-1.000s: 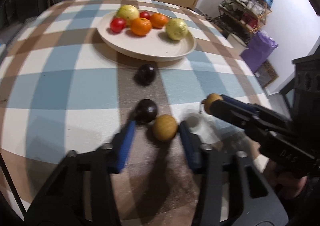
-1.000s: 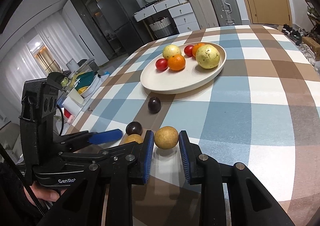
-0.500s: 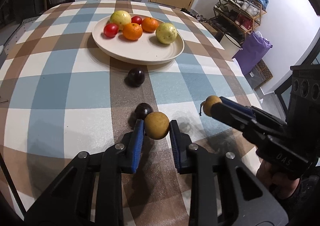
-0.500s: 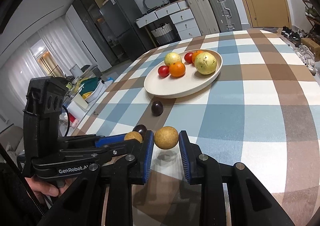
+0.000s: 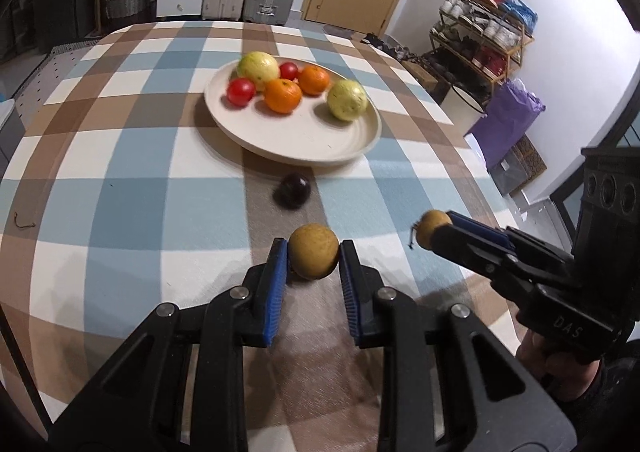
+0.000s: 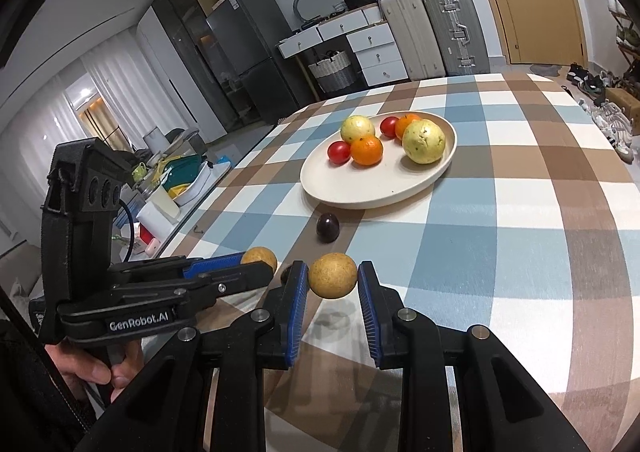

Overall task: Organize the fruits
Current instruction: 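Carry both tan fruits onto the white plate and open both grippers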

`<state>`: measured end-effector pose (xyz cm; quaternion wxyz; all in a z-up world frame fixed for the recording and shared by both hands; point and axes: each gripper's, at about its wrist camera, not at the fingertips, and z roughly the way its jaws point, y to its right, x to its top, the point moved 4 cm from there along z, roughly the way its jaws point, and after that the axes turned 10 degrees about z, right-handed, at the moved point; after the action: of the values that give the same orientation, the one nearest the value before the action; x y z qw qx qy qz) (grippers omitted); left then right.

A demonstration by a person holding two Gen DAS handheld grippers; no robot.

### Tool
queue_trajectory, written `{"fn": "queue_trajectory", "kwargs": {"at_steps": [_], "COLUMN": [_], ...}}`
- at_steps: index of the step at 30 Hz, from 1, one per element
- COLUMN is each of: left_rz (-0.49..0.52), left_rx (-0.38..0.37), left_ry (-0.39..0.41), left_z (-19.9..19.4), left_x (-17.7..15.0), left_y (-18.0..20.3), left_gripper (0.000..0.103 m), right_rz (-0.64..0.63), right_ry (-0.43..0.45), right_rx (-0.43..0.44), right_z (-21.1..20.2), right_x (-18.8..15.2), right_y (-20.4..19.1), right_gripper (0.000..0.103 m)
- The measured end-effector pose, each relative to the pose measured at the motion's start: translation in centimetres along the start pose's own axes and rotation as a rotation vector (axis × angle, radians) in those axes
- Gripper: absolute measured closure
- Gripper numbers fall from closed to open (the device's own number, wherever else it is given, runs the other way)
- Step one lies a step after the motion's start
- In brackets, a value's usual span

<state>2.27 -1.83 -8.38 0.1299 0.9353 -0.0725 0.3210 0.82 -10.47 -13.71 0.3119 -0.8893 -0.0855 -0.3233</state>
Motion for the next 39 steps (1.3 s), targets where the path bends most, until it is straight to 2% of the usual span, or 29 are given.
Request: {"fn": "queue_trajectory", "kwargs": {"at_steps": [7, 15, 25, 39], "left_rz": [-0.011, -0.022, -0.030, -0.027], "left_rx": [0.009, -0.005, -0.010, -0.028], "left_ry": [0.009, 0.027, -0.008, -0.052], "left_z": [0.6, 2.0, 5.7, 10.5], "left_x": [2.1, 5.7, 9.9, 12.6], "left_y": [-2.2, -4.0, -5.9, -6.9], "left_gripper": [0.080, 0.080, 0.080, 0.080], "right_rz": [0.007, -0.022, -0.010, -0.020], "right_ry": [-0.034, -0.056, -0.043, -0.048], "right_rx": [0.029, 0.016, 0.003, -0.034], "right_z": [1.5, 3.8, 6.4, 11.2], "right_x": [1.5, 4.3, 9.1, 13.5], "right_y": [-0.4, -1.2, -0.4, 1.9], "right_gripper": [0.077, 0.077, 0.077, 0.077]}}
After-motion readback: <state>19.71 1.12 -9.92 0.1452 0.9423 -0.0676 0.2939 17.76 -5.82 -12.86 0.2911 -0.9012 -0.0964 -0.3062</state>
